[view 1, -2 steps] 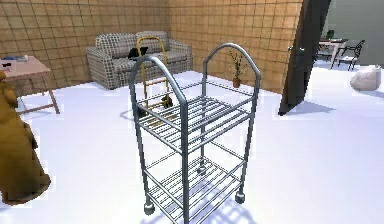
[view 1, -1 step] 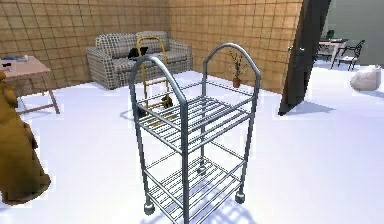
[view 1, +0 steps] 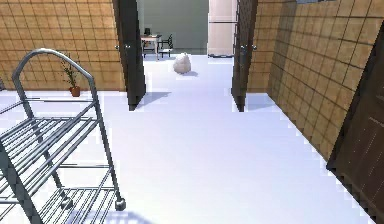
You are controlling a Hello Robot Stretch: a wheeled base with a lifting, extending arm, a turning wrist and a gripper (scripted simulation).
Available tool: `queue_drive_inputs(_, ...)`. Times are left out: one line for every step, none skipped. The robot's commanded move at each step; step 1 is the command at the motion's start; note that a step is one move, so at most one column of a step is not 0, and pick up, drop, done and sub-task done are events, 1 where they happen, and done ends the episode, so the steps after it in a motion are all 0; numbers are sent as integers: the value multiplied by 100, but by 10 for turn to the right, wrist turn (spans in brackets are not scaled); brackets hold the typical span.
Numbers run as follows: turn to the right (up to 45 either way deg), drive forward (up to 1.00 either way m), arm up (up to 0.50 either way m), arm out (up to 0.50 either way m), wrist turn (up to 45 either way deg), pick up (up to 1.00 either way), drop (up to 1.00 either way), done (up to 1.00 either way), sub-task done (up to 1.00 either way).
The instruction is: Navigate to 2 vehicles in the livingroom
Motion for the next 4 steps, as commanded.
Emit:
queue_drive_inputs(180, 0, 0, 0, 0, 0, 0, 0, 0)
queue_drive_inputs(0, 5, 0, 0, 0, 0, 0, 0, 0)
queue_drive_inputs(-240, 0, 0, 0, 0, 0, 0, 0, 0)
queue_drive_inputs(0, 100, 0, 0, 0, 0, 0, 0, 0)
